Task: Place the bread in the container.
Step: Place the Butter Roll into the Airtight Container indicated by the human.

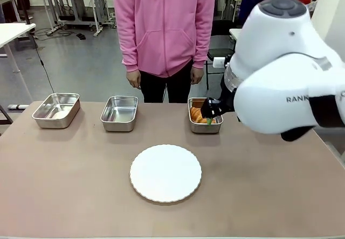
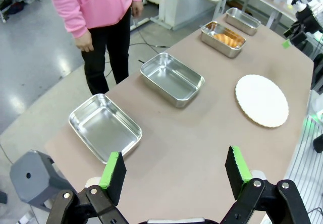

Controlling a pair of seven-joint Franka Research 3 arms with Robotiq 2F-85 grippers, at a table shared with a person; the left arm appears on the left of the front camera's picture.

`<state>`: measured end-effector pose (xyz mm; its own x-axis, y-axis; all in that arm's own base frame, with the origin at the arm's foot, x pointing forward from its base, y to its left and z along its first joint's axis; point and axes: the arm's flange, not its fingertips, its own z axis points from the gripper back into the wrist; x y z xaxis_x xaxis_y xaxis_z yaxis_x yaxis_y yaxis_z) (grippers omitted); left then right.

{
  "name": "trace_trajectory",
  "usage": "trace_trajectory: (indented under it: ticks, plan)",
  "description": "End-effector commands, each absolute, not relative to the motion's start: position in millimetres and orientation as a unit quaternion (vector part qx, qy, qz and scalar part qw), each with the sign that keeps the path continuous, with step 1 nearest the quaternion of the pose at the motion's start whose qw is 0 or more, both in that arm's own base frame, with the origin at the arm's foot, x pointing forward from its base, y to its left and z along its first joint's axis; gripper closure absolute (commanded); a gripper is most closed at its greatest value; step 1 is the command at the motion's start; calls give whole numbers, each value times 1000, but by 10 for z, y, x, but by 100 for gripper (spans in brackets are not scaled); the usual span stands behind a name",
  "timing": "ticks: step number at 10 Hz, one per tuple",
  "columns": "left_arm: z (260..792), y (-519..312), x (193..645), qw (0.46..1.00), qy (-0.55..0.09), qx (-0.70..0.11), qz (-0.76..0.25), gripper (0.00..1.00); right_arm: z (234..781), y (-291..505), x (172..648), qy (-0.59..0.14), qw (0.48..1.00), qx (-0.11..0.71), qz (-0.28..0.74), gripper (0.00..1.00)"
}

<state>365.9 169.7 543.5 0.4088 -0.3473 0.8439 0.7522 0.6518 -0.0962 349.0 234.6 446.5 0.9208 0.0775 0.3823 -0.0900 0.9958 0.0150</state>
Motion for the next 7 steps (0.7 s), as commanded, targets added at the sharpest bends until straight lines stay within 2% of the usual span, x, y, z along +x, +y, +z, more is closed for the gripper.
trace_trajectory:
  ticks: [1,2,3,7]
  plan:
    - [5444,1684,3652,800,-428,-242,-343,0,4374,2226,3445,-193,978,45,61,0]
    - [5444,1684,3652,800,-428,-242,-343,0,4308,2180,3540,-157,983,62,75,0]
    - [5444,1684,3652,800,-428,-242,-343,0,4401,2301,3440,-192,980,26,47,0]
    - [5444,1684,3652,800,-428,-242,-343,0,4401,2301,3440,-192,980,26,47,0]
